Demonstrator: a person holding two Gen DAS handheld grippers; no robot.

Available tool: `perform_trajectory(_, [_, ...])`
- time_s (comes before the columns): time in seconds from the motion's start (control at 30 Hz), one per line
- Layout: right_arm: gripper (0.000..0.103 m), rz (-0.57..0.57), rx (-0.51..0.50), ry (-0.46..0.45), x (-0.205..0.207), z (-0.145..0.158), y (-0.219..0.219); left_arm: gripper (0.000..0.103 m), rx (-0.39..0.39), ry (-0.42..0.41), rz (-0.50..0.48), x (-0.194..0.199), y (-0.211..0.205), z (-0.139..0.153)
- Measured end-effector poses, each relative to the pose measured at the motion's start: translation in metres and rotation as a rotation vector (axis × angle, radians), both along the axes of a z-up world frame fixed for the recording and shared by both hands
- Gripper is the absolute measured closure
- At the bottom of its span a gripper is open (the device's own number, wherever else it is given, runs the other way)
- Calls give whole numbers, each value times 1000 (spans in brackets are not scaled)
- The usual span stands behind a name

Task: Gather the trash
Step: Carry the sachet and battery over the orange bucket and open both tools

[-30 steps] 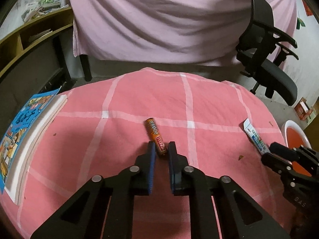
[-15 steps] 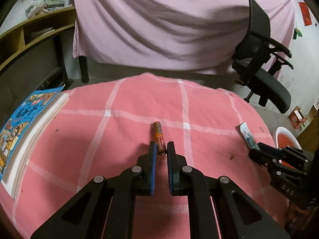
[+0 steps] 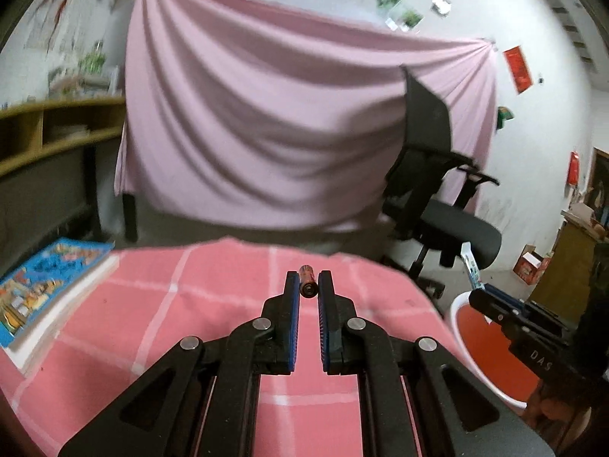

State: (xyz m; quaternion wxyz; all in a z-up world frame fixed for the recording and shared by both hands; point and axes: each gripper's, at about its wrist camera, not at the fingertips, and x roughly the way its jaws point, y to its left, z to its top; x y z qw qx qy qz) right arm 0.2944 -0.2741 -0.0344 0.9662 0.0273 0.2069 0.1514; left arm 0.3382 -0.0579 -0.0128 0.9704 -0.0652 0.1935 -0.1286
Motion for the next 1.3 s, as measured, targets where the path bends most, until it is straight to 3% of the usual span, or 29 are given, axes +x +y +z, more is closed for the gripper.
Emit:
perform_trajectory(0.23, [83, -54, 23, -183, -32, 23, -23, 96, -21, -114, -46, -31, -27, 23])
perform_trajectory(0.4, [83, -130, 50, -266, -48, 32, -53, 96, -22, -163, -103, -40, -57, 41])
perform_trajectory(0.63, [83, -227, 78, -278, -57, 32, -97, 96, -20, -155, -208, -41, -116, 49])
perform_trajectory(0.8, [83, -276, 82, -230, -61, 27, -119, 96, 9, -91, -276, -34, -157, 43])
perform_trajectory(0.97, [83, -308, 78, -115, -53, 13, -135, 96, 23, 40, -341, -21, -190, 28])
perform_trajectory(1.3, [82, -338, 76, 47, -49, -7, -152, 96, 15, 250, -390, -6, -207, 4])
